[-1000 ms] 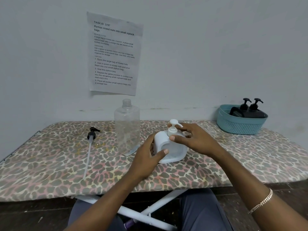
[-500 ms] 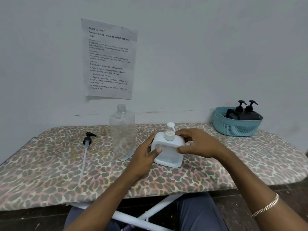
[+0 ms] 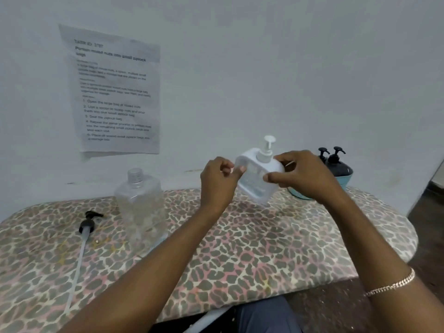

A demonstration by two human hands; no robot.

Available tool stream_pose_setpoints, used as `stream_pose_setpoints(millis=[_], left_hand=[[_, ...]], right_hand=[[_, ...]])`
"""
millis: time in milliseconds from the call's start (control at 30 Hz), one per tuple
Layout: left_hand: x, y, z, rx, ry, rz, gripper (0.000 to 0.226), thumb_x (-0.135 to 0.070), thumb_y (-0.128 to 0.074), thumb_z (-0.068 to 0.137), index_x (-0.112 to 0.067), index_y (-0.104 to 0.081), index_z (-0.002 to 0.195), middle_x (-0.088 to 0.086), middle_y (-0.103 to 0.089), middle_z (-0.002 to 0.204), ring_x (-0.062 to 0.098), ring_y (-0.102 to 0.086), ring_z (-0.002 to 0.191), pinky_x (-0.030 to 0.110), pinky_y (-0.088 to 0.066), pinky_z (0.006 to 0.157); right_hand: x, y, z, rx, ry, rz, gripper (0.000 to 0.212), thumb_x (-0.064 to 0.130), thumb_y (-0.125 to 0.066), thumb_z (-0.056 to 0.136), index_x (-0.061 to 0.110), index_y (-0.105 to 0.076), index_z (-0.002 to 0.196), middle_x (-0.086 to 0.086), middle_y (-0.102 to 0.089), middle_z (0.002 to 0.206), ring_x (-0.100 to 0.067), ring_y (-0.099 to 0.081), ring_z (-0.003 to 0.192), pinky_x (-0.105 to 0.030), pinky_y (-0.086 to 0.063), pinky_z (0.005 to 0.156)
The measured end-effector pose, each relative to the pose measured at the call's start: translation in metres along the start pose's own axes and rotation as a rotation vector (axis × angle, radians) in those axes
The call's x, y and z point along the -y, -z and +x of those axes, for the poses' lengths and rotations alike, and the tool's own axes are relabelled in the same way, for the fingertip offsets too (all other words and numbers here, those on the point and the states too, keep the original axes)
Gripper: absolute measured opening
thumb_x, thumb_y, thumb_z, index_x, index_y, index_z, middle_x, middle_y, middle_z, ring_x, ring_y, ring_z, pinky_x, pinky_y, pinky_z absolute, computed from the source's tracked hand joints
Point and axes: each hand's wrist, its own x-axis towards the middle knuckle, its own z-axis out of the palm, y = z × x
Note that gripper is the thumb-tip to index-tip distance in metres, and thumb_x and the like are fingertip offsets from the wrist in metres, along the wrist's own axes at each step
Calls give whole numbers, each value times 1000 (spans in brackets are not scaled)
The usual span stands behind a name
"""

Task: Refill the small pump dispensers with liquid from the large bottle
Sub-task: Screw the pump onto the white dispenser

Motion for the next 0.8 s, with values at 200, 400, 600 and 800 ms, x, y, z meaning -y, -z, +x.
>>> stream_pose_setpoints(millis=[200, 400, 600, 800], left_hand=[[-49, -53, 54, 97, 4, -27, 29, -37, -80, 92, -11, -66, 95, -4, -67, 86, 8, -62, 78, 16, -44, 65], [-73, -103, 93, 266, 19, -42, 41, -42, -77, 93, -7, -70, 113, 0, -70, 100, 17, -67, 92, 23, -54, 76], [-69, -144, 112, 447, 64, -80, 64, -49, -77, 92, -12, -59, 141, 8, -69, 125, 26, -70, 110, 47, -58, 100], [-46, -177, 120, 523, 142, -95, 74, -57, -76, 83, -20, -56, 143, 9, -71, 125, 23, -71, 112, 48, -59, 100]], right_hand=[[-9, 45, 40, -159, -23, -104, 33, 34, -89, 76, 16, -83, 102, -4, -74, 93, -17, -70, 75, -37, -58, 67], [-38, 71, 73, -260, -67, -166, 36, 31, -87, 77, 4, -80, 100, -15, -73, 91, -31, -71, 80, -48, -59, 71], [-79, 66, 93, -350, -100, -205, 42, 31, -86, 79, 3, -77, 109, -15, -73, 101, -25, -62, 83, -35, -46, 68], [-115, 48, 106, -386, -168, -185, 63, 38, -87, 79, 9, -69, 132, -12, -72, 125, -29, -69, 108, -36, -54, 83]])
